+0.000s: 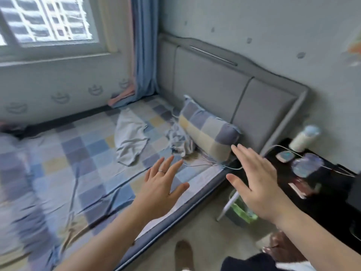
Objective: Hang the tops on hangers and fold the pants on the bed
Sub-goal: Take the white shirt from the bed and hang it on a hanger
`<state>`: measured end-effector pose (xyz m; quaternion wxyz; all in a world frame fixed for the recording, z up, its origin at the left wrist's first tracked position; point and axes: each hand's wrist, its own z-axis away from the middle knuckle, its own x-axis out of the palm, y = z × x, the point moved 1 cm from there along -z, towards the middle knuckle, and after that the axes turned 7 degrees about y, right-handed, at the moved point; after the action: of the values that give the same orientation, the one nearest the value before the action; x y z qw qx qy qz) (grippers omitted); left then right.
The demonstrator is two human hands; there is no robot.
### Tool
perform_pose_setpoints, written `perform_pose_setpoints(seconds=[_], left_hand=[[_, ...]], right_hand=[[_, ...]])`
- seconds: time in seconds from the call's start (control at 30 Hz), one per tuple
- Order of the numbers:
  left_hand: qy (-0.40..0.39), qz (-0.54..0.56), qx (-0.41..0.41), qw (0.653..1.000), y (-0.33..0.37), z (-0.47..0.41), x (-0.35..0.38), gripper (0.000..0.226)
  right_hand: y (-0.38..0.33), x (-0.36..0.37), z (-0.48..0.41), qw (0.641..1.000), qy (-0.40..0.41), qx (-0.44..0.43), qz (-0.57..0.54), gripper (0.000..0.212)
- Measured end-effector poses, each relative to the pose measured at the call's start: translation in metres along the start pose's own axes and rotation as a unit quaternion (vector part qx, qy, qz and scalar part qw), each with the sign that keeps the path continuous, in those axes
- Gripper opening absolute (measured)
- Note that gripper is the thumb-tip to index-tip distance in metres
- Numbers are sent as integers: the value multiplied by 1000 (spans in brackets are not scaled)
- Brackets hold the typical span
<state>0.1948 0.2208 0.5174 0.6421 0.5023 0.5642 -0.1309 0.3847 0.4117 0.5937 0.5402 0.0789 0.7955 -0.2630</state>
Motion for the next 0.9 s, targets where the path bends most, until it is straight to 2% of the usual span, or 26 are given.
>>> perform_pose_setpoints(seconds=[0.17,0.3,0.4,0.63,0.77,0.9], left_hand=[[-2,-5,-96,995,-74,-39,17,86],[-10,-2,-173,985,-125,-84,28,68],[-10,-2,-228,974,-166,-115,37,64],[-54,37,-386,920,-272,-149,84,61],[-93,49,-431,896,-358,-154,134,59],[-111,34,-432,894,-481,-161,223,58]], right_hand=[[-3,79,-81,996,-67,-49,-40,72],[-3,135,-163,987,-121,-77,-66,73],[-4,184,-221,977,-174,-101,-71,68],[-7,322,-320,941,-310,-123,-50,64],[-19,435,-348,924,-365,-109,-24,64],[-25,601,-356,917,-378,-125,9,65]])
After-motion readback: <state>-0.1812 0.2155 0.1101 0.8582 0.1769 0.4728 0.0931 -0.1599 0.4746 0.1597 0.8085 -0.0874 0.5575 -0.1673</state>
